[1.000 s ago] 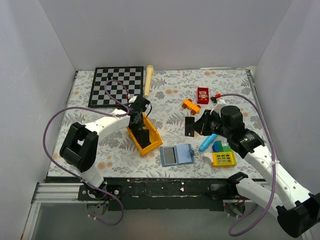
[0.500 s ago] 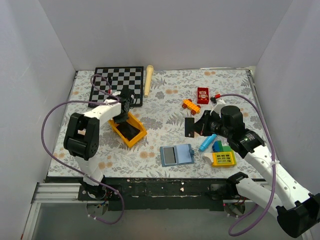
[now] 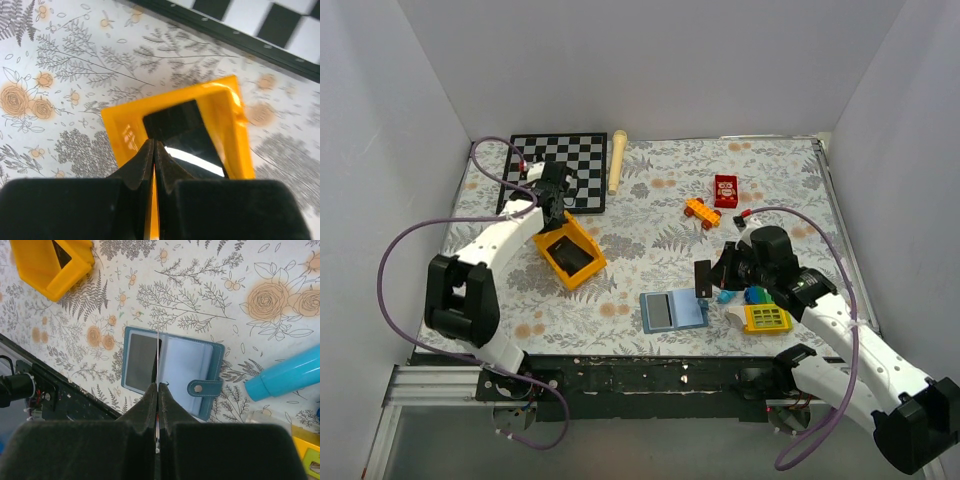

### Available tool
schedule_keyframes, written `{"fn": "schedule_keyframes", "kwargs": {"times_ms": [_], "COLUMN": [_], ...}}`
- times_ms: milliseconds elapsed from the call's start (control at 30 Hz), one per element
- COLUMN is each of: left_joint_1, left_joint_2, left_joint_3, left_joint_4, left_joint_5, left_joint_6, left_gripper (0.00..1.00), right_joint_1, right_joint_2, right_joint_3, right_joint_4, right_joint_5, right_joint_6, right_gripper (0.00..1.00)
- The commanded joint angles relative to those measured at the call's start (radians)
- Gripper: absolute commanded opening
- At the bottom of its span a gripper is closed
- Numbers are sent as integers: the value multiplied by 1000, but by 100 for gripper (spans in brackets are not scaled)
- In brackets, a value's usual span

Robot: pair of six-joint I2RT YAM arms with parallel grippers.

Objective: Put the credit cards into the card holder
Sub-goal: Move the storage box to the center of the board, then turn over the card slot in the card holder.

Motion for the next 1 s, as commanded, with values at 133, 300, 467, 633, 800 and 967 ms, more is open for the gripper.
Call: {"fn": "schedule_keyframes", "kwargs": {"times_ms": [133,300,467,633,800,967], "left_joint_1": [-326,-515,-647,-708,-746,-759], "left_joint_2": [-244,-257,-194,-134,-119,-87], "left_joint_3": [-44,-169,-206,-223,-252,-289], "left_joint_4": [95,267,365,436,482,499], "left_joint_5": [144,282,314,379,415,431], "left_joint_6": [-27,-107,-147,-155,-163,-175], "left_gripper": [0,0,0,0,0,0], "right_joint_1": [-5,-5,-3,-5,-5,-3], "right_joint_2": [110,213,216,246,259,274], "right_joint_3": [-43,-14,9,37,36,28], "right_joint_4": [135,58,-21,-96,-117,-80], "right_joint_5": [-176,-95,29,95,117,75], "right_joint_6": [-3,-9,-5,-23,-26,-34], "right_gripper": [1,1,1,1,1,1]}}
